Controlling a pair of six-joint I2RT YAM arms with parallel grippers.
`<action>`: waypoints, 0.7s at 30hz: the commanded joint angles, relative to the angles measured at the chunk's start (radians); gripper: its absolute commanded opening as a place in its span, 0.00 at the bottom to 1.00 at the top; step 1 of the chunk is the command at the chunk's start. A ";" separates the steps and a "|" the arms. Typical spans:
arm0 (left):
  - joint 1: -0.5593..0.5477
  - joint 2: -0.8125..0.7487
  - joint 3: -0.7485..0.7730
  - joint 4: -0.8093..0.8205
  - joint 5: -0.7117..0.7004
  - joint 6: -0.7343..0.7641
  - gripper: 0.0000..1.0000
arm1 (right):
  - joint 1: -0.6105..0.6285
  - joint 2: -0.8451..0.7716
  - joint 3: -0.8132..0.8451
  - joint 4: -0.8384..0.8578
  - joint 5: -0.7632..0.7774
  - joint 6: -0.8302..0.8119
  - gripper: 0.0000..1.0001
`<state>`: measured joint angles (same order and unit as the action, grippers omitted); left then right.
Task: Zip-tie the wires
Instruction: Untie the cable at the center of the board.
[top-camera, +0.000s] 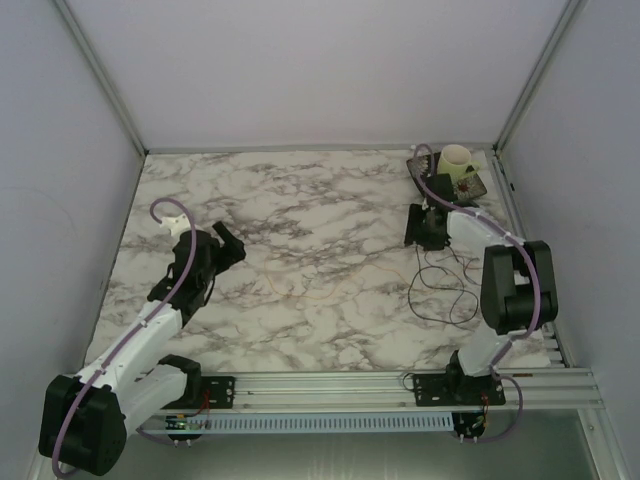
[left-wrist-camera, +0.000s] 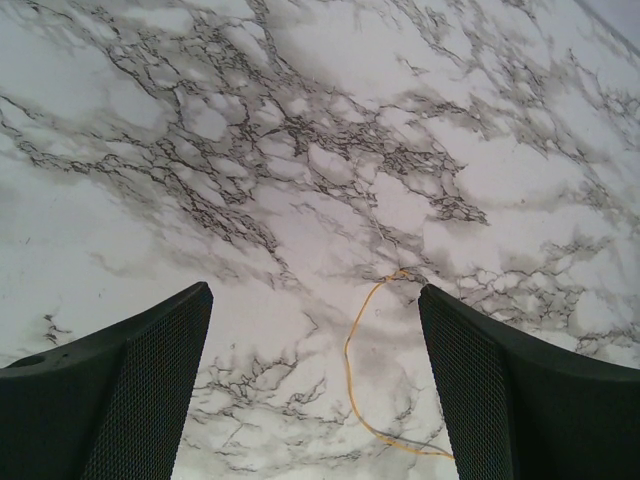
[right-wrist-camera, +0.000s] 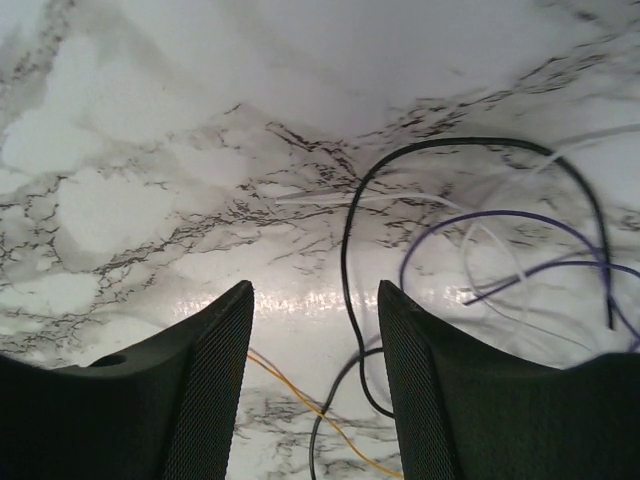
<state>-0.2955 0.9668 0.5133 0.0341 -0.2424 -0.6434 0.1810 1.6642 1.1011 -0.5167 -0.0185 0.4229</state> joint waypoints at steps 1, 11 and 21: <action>-0.003 -0.007 -0.001 0.035 0.022 0.019 0.85 | 0.038 0.057 0.010 0.035 0.035 0.030 0.52; -0.010 0.001 0.016 0.043 0.087 0.035 0.82 | 0.056 0.085 -0.023 0.026 0.091 0.024 0.26; -0.104 0.233 0.060 0.098 0.093 0.092 0.77 | 0.058 -0.012 -0.024 -0.004 0.110 0.007 0.00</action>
<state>-0.3740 1.1347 0.5266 0.0673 -0.1593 -0.5903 0.2291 1.7195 1.0683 -0.5163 0.0715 0.4339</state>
